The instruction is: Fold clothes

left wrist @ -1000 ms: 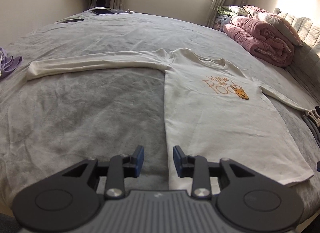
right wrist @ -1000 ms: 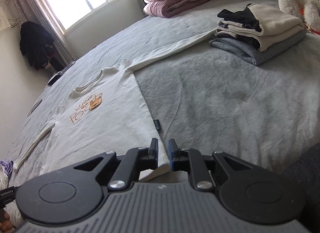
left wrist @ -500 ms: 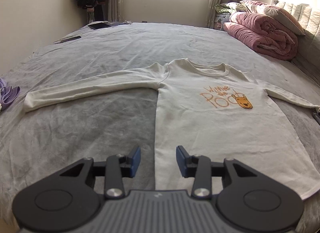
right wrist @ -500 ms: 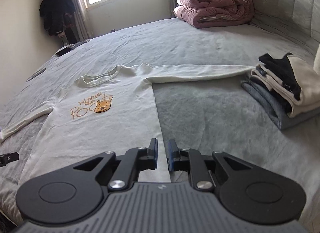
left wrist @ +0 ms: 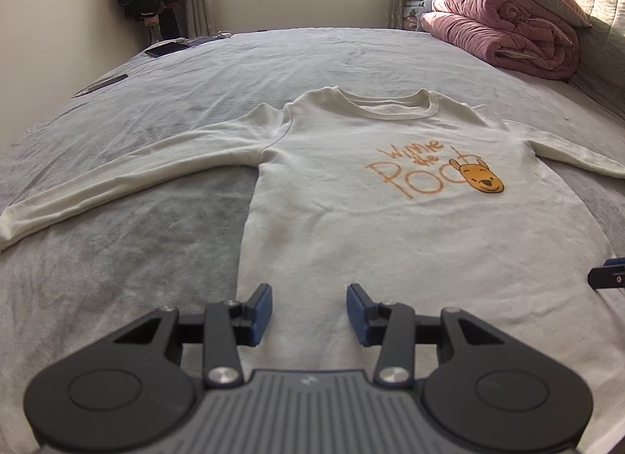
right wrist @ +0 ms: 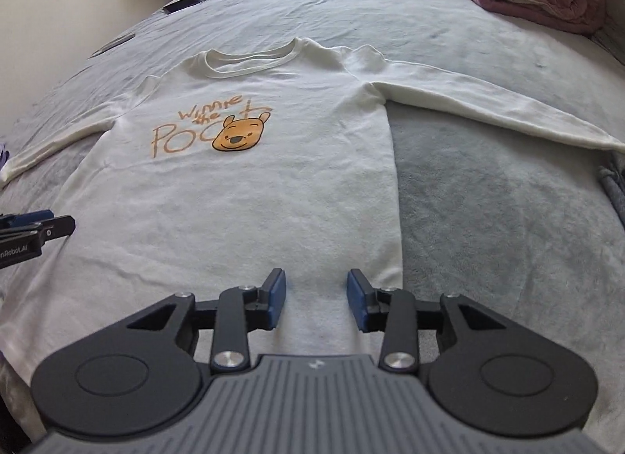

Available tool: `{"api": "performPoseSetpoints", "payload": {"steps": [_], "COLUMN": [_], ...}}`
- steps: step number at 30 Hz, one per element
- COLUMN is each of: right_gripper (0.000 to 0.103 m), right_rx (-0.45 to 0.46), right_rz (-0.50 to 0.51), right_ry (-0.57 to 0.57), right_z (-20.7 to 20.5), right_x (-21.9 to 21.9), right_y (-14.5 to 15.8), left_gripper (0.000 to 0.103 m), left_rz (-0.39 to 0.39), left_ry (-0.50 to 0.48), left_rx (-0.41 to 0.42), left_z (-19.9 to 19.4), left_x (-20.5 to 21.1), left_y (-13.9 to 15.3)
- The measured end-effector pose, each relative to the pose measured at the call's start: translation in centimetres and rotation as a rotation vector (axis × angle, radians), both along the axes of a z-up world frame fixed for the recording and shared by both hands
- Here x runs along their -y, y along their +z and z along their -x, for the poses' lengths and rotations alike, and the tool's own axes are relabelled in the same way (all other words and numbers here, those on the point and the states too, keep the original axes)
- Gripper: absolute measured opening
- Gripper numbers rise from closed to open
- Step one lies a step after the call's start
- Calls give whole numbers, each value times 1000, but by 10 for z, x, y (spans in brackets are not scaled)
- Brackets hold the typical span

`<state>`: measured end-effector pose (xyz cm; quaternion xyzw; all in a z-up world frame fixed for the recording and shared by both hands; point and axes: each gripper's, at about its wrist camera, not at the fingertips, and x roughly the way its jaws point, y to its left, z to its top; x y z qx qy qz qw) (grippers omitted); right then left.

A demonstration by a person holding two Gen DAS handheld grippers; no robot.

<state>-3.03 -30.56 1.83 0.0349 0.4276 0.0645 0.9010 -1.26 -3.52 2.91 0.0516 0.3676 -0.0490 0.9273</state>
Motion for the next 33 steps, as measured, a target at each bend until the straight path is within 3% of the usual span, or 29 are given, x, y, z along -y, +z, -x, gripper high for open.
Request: {"api": "performPoseSetpoints", "payload": {"steps": [19, 30, 33], "right_gripper": [40, 40, 40], "right_rx": [27, 65, 82], "right_rz": [48, -2, -16], "right_ry": [63, 94, 80], "right_z": [-54, -105, -119], "right_x": [5, 13, 17], "right_y": [-4, -5, -5], "left_gripper": [43, 46, 51], "left_rz": [-136, -111, -93], "left_ry": [-92, -104, -95], "left_rx": [30, 46, 48], "left_z": [-54, -101, -115], "left_x": [45, 56, 53], "left_y": [7, -5, -5]}}
